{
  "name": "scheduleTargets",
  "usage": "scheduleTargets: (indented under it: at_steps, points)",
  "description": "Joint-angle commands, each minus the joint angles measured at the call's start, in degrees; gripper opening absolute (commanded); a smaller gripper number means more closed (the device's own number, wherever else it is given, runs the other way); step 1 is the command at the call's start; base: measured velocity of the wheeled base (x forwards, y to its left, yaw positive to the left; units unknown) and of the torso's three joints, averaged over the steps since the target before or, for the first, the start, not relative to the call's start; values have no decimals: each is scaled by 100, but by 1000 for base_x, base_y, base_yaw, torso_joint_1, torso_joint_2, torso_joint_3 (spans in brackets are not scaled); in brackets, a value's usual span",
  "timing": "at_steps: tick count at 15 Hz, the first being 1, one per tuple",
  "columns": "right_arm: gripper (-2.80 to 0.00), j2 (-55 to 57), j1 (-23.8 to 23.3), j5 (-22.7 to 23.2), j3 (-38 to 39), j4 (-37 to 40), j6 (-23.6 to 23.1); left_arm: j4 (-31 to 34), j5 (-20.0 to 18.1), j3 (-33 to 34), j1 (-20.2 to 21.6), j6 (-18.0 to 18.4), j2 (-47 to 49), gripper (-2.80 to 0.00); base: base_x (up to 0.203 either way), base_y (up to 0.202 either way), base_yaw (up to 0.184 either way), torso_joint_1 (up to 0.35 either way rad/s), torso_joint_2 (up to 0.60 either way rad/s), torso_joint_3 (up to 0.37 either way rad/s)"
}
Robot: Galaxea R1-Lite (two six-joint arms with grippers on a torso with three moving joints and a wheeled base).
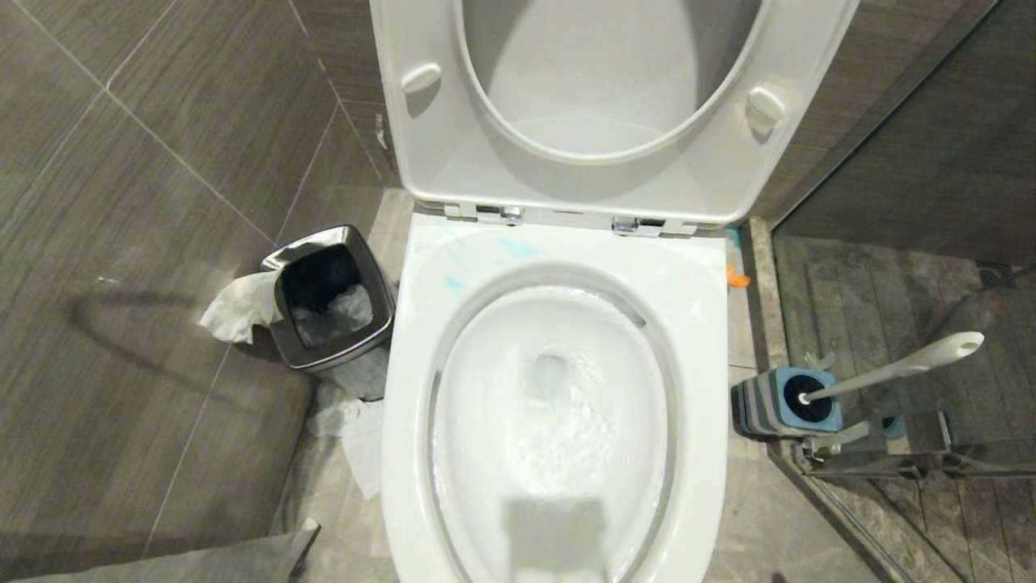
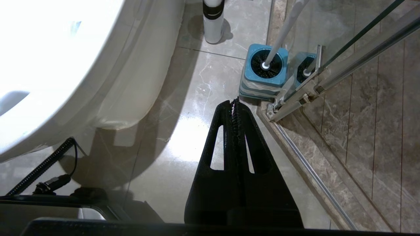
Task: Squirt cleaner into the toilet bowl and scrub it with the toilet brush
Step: Flush the toilet, then close the toilet lid
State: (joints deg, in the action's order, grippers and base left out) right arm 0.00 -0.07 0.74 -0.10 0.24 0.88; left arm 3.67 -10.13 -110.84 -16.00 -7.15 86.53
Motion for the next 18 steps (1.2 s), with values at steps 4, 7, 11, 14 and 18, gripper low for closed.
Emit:
scheduleTargets:
  at_steps: [4, 7, 11, 14, 18]
  points:
    - [-280, 9, -1, 5, 1, 2, 0, -28, -1892, 14, 280, -1351, 293, -280, 0, 0, 0, 0, 0, 0]
    - [-280, 1, -1, 5, 1, 2, 0, -2048, -2264, -50, 366, -1240, 1139, -280, 0, 0, 0, 0, 0, 0]
    - [-280, 9, -1, 5, 1, 2, 0, -3298, -2369, -61, 526, -611, 1728, -280, 0, 0, 0, 0, 0, 0]
    - [-280, 9, -1, 5, 1, 2, 0, -3661, -2391, -52, 571, -613, 1886, -280, 0, 0, 0, 0, 0, 0]
    - [-280, 8, -1, 5, 1, 2, 0, -3898, -2645, -33, 554, -613, 2025, -280, 0, 0, 0, 0, 0, 0]
